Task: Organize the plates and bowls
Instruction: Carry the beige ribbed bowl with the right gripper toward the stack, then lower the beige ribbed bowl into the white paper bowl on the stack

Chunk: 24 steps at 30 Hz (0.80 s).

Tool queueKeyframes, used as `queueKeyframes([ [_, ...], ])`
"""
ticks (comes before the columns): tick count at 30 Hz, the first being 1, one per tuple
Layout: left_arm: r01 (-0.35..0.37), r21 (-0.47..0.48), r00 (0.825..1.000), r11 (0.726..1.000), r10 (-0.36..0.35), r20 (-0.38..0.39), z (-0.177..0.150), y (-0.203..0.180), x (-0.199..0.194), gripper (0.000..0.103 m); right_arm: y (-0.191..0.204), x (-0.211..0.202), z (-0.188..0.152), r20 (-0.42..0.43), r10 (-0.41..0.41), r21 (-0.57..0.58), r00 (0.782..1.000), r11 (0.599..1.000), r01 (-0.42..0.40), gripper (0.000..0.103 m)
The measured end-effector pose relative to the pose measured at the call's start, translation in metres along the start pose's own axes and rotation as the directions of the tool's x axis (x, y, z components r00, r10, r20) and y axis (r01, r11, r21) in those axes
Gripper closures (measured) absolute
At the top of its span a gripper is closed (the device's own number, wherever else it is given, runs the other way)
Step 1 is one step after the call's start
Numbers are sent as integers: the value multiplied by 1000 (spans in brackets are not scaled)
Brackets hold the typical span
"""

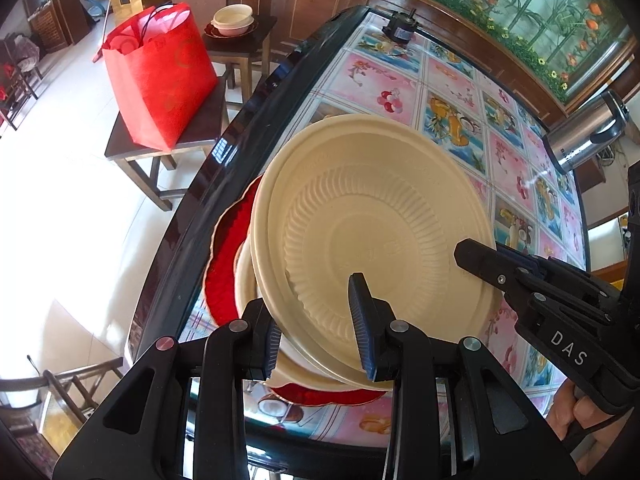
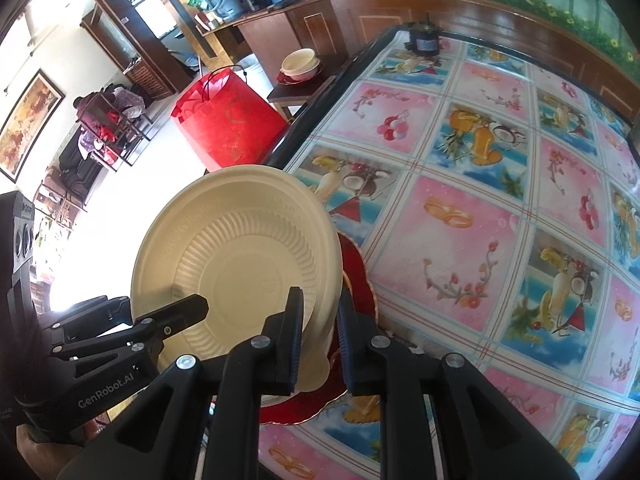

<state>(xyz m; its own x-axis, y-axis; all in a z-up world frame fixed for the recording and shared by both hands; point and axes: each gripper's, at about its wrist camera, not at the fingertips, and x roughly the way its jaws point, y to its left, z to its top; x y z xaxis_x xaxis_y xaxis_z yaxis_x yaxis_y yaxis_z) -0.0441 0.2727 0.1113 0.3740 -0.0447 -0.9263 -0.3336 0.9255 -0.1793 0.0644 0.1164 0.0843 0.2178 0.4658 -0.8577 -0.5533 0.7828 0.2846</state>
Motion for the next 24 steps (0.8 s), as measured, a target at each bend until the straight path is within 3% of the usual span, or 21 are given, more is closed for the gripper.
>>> queueKeyframes([
  [13, 0, -32, 1000, 999, -1, -30, -14, 18, 14, 72, 14, 14, -12, -40, 3, -28, 999, 1000, -4, 85],
  [24, -9, 4, 999, 1000, 9, -45, -18, 12, 19, 72, 11, 15, -20, -55, -4, -17, 998, 1000, 4, 85],
])
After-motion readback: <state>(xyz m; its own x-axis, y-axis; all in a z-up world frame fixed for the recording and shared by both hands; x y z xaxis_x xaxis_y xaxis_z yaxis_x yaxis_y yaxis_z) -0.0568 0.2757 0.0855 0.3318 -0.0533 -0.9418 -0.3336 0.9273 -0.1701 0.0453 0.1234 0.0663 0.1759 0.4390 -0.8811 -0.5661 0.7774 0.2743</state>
